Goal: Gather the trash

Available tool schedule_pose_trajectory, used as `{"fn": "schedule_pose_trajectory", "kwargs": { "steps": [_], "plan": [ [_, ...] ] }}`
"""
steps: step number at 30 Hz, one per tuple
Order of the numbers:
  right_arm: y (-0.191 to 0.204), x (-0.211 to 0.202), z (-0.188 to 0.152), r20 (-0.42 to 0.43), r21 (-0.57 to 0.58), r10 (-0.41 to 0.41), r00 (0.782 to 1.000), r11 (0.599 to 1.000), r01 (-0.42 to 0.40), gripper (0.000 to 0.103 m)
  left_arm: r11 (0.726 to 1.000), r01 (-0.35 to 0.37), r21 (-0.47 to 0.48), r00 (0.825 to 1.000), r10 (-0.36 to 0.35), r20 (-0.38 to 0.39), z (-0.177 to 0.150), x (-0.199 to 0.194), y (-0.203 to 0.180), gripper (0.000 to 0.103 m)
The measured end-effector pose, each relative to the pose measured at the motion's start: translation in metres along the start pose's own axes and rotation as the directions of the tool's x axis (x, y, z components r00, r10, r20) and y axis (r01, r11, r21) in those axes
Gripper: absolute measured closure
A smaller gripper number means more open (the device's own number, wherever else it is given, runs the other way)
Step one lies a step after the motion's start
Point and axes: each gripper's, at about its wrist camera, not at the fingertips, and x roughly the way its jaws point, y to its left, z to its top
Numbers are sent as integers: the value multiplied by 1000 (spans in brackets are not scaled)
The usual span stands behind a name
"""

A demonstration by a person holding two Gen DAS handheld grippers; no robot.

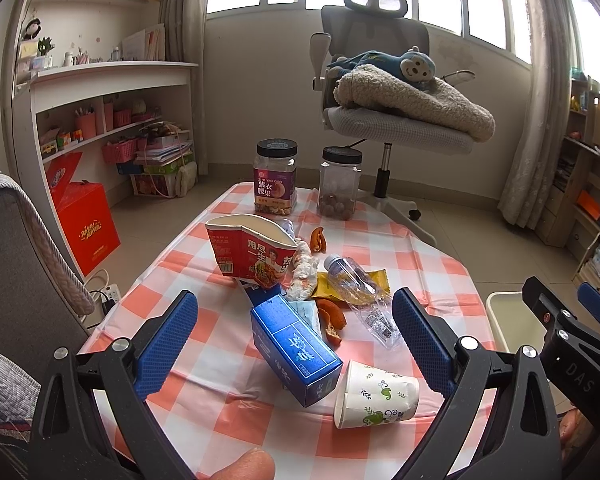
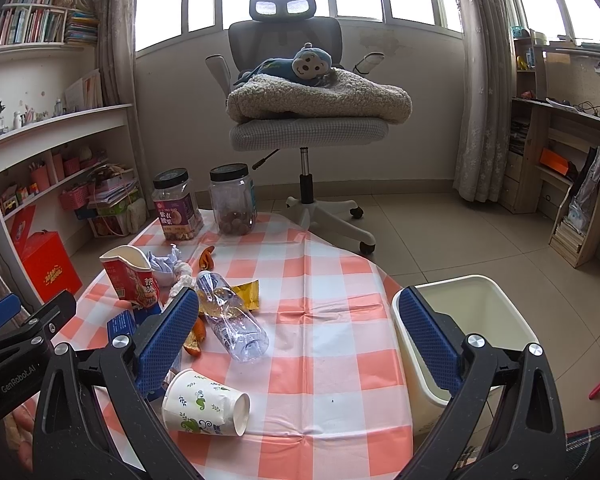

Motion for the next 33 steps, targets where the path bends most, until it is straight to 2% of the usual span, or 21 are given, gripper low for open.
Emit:
{"fn": "schedule_pose_trajectory", "kwargs": {
  "steps": [5, 7, 11, 13, 15, 17, 19, 22, 25, 29, 31, 33],
  "plan": [
    [1, 1, -1, -7, -1, 0, 1000, 1000, 0, 7, 1000, 0, -12, 1000, -1, -5, -3, 1, 4, 8],
    [1, 3, -3, -30, 0, 2, 1000, 1000, -2, 7, 999, 7, -34, 1000, -8, -30, -4, 7, 9, 8],
    [5, 15, -5, -118, -26, 1, 993, 1000, -5, 7, 995, -8, -104, 989, -8, -149, 1, 29, 29, 8],
    [8, 24, -7, -174, -50, 1, 985, 999, -10, 7, 989, -13, -145, 976, -19, -219, 5, 43, 43, 8],
    [12, 32, -7, -232, -75, 9, 973, 997, -27, 7, 982, 6, -187, 957, -60, -284, 11, 56, 55, 7],
    [16, 42, 0, -285, -94, 22, 958, 994, -50, 7, 966, 29, -257, 933, -118, -340, 17, 70, 67, 7],
    [20, 50, 7, -326, -114, 35, 945, 990, -76, 7, 948, 48, -314, 899, -178, -401, 21, 84, 75, 7],
    [27, 61, 14, -368, -182, 10, 930, 980, -82, 7, 955, 3, -295, 840, -163, -518, 21, 104, 71, 7],
    [32, 72, 21, -367, -249, -30, 930, 966, -67, 7, 954, -23, -298, 791, -165, -590, 17, 121, 61, 7],
    [30, 90, 26, -390, -300, -72, 918, 953, -53, 7, 935, -85, -344, 700, -190, -688, 4, 151, 57, 7],
    [27, 100, 25, -403, -313, -90, 911, 949, -44, 7, 934, -89, -346, 671, -200, -714, -3, 163, 53, 7],
    [26, 110, 24, -425, -317, -104, 899, 948, -40, 7, 938, -90, -334, 650, -199, -734, -10, 172, 50, 8]
  ]
}}
